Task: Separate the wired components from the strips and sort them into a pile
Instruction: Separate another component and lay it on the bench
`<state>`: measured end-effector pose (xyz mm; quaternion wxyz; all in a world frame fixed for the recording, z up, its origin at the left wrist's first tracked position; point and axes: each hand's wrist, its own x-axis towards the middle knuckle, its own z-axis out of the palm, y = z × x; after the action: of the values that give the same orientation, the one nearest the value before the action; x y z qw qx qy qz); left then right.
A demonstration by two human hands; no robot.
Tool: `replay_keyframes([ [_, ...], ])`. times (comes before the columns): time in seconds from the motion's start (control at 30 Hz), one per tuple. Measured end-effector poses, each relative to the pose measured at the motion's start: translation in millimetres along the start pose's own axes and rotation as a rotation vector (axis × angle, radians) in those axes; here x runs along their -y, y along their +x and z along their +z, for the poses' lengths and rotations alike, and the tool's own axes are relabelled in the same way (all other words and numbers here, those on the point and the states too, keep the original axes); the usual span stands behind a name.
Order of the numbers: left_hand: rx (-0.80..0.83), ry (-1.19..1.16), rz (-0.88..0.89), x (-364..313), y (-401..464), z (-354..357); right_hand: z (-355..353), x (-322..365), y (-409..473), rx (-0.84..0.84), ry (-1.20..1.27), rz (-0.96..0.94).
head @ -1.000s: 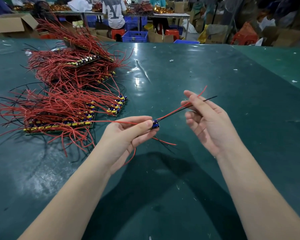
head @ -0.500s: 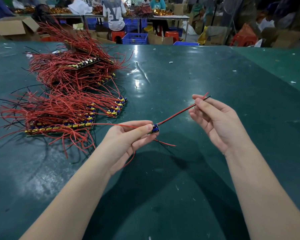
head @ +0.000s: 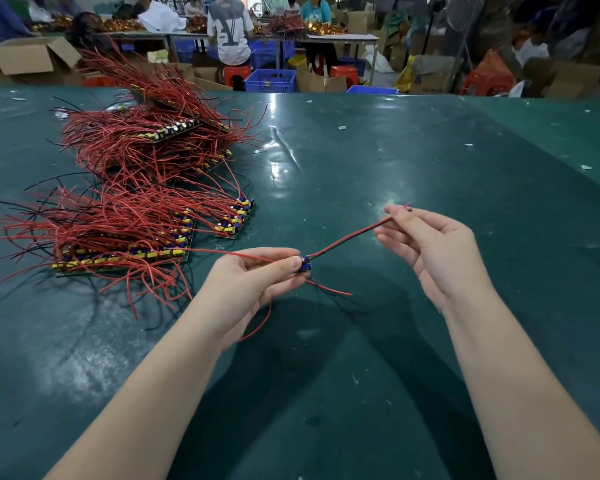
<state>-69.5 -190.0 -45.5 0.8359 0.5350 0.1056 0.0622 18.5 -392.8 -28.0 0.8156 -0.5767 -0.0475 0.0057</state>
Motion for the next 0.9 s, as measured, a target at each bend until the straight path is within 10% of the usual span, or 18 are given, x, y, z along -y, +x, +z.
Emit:
replay_keyframes([
  [0.6, -0.090, -0.150, 0.117, 0, 3, 2, 6, -10, -4, -0.131, 0.334, 0.226],
  [0.9, -0.069, -0.147, 0.139, 4, 3, 5, 5, -17, -5, -0.212, -0.237, -0.211],
])
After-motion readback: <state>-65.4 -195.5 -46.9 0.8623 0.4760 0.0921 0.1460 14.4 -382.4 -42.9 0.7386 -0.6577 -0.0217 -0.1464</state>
